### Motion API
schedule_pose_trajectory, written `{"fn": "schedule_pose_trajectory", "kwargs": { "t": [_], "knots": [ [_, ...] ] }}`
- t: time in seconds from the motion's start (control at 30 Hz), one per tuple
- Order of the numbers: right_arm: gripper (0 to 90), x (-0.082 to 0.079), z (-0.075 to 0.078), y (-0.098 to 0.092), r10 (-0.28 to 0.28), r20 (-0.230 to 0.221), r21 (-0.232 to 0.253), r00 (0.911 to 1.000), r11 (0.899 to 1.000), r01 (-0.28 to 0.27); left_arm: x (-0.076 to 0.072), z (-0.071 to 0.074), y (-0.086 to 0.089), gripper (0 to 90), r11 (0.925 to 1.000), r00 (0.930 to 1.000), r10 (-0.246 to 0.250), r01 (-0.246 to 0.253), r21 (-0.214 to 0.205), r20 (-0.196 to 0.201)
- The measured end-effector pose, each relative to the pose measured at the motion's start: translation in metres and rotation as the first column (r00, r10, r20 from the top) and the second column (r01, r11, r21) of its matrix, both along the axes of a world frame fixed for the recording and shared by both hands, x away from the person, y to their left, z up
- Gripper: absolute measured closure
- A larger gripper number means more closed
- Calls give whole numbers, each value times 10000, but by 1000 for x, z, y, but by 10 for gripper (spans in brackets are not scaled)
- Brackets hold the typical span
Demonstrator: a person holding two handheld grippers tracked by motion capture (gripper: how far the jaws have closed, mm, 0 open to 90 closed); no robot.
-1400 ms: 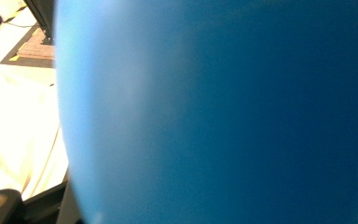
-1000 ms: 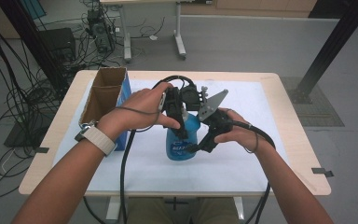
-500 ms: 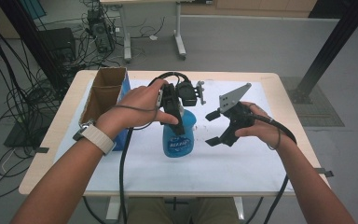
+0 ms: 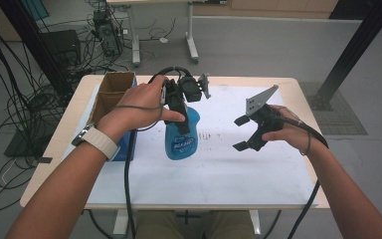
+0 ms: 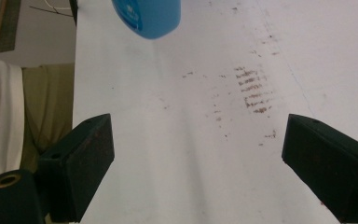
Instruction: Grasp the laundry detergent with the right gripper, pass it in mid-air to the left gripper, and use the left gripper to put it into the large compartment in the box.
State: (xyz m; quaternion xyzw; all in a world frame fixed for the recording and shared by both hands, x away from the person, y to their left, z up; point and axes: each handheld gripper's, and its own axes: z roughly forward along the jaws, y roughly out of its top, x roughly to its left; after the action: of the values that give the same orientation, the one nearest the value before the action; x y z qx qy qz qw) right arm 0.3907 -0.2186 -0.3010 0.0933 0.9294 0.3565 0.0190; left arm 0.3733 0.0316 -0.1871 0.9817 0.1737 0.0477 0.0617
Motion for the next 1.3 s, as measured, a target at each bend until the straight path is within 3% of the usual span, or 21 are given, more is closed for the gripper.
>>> {"fn": "schedule_pose_trajectory", "kwargs": {
  "t": [0.17,0.33,0.73,0.9,1.3],
  "knots": [
    [94,1,2,-5,-56,97,-302,9999,9995,59,7,9,4,373,9980,9979,633,-634,75,156],
    [94,3,3,-10,-131,116,-354,9998,9993,135,11,17,8,374,9953,9951,952,-956,151,249],
    [96,10,3,-19,-283,96,-686,9996,9972,289,19,28,15,373,9822,9827,1829,-1839,392,276],
    [95,12,3,-20,-307,96,-749,9995,9967,314,20,36,18,373,9740,9743,2217,-2233,383,406],
    [95,17,6,-22,-352,120,-813,9993,9960,361,25,49,29,373,9383,9370,3437,-3453,173,627]
  ]
}}
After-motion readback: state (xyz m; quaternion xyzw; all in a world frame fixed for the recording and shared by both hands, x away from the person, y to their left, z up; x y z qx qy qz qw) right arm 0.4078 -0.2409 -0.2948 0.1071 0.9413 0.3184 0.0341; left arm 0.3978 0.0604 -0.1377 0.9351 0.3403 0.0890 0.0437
